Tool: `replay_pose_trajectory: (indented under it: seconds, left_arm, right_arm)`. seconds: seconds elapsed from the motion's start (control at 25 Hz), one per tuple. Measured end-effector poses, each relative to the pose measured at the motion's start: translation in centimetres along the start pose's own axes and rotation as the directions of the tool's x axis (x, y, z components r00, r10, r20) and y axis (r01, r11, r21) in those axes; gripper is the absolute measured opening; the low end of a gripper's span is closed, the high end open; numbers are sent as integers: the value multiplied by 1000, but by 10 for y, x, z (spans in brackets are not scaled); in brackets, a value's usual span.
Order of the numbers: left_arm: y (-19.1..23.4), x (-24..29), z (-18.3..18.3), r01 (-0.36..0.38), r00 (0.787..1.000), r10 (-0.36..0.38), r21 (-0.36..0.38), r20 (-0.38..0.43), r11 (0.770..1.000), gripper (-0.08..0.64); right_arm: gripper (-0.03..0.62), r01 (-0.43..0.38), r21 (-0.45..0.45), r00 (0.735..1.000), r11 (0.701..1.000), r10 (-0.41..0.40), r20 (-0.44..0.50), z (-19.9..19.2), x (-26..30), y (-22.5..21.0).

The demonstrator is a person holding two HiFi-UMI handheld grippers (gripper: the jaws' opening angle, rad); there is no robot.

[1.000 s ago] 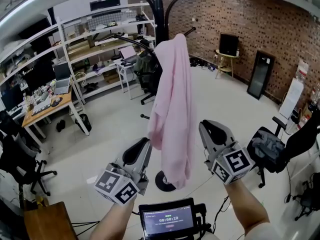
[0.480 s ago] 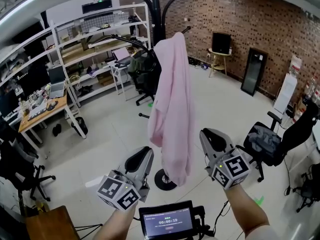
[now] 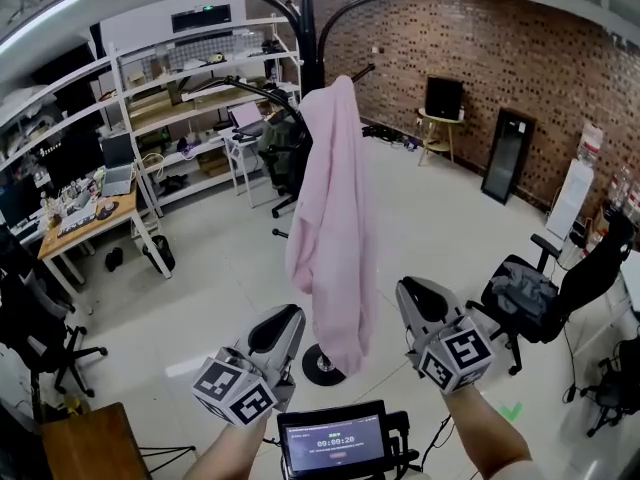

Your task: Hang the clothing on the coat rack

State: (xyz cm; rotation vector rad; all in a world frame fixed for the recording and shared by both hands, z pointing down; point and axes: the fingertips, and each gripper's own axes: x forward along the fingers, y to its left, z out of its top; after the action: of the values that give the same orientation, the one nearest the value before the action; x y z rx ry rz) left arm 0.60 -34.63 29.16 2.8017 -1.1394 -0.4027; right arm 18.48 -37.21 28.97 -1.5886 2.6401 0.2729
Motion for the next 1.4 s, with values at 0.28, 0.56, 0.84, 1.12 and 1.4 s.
replay_pose_trajectory:
  seconds: [0.28,0.56,0.84,1.12,1.4]
  left_arm:
    - [-27,1,-11,-56,998,56,-19,0,998,41]
    - [-42,-8,-27,-116,993,116,-50,-7,992,41]
    - [-54,-9,-34,-135,991,135,-47,-17,990,41]
    - [-68,-3,-40,-126,992,125,-50,-31,991,41]
    - [-71,-1,-45,-134,990,131,-61,-49,989,41]
  right_arm:
    - [52,-90,21,995,996,90,-44,-10,-23,-7]
    - [52,-152,63,984,986,157,-83,-27,-40,-8]
    - [52,-171,72,981,983,176,-86,-30,-52,-10]
    - [52,-168,99,980,981,177,-94,-38,-62,-20]
    - [52,-175,117,976,978,188,-110,-46,-64,-23]
